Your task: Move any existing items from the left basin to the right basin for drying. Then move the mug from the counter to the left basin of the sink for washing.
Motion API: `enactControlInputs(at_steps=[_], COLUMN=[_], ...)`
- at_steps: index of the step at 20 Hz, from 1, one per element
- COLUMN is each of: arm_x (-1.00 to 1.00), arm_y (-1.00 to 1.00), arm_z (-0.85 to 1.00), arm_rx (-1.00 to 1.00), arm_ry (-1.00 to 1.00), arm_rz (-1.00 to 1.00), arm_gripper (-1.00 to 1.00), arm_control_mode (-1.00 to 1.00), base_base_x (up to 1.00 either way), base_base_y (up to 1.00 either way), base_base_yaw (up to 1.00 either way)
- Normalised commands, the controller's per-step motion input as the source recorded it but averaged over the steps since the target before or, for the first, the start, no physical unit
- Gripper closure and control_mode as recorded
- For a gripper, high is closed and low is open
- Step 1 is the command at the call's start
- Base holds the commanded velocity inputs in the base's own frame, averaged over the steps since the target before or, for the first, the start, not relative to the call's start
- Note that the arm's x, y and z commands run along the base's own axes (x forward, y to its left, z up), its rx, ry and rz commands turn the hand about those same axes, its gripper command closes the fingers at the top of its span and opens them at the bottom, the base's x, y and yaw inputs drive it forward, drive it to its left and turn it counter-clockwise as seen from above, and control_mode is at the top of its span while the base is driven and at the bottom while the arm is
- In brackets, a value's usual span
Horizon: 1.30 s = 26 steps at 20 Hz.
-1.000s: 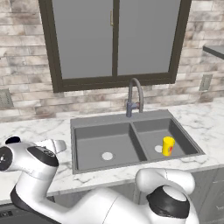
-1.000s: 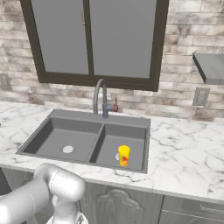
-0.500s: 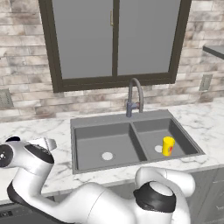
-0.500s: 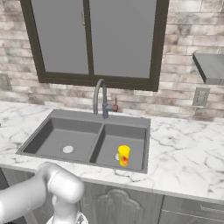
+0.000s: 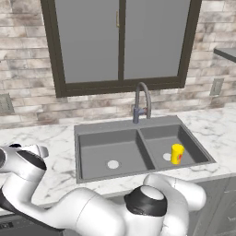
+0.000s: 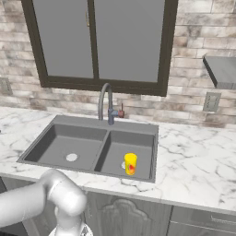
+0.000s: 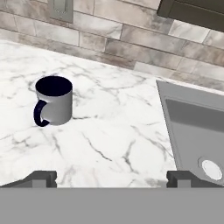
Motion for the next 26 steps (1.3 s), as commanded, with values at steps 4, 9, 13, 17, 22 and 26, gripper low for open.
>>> enactControlInputs(at_steps=[4,9,13,17,22,26], arm_x=[0.18,0.24,0.20,0.07,0.07,0.16], arm_y=[0.35,0.26,0.26,0.20,0.06,0.02], arm_z=[-0.01,-0.12,-0.21,-0.19,-0.10,-0.13], arm_rx=[0.00,0.00,0.00,0.00,0.00,0.00], arm_ry=[0.11,0.07,0.03,0.00,0.00,0.00], arm_rz=[0.00,0.00,0.00,0.00,-0.01,-0.03], arm_gripper=[-1.00,-1.00,-1.00,-1.00,-1.00,-1.00], arm_control_mode=[-1.00,-1.00,-1.00,-1.00,-1.00,-1.00], base_base_x=[0.00,0.00,0.00,0.00,0.00,0.00], base_base_y=[0.00,0.00,0.00,0.00,0.00,0.00], base_base_yaw=[0.00,0.00,0.00,0.00,0.00,0.00])
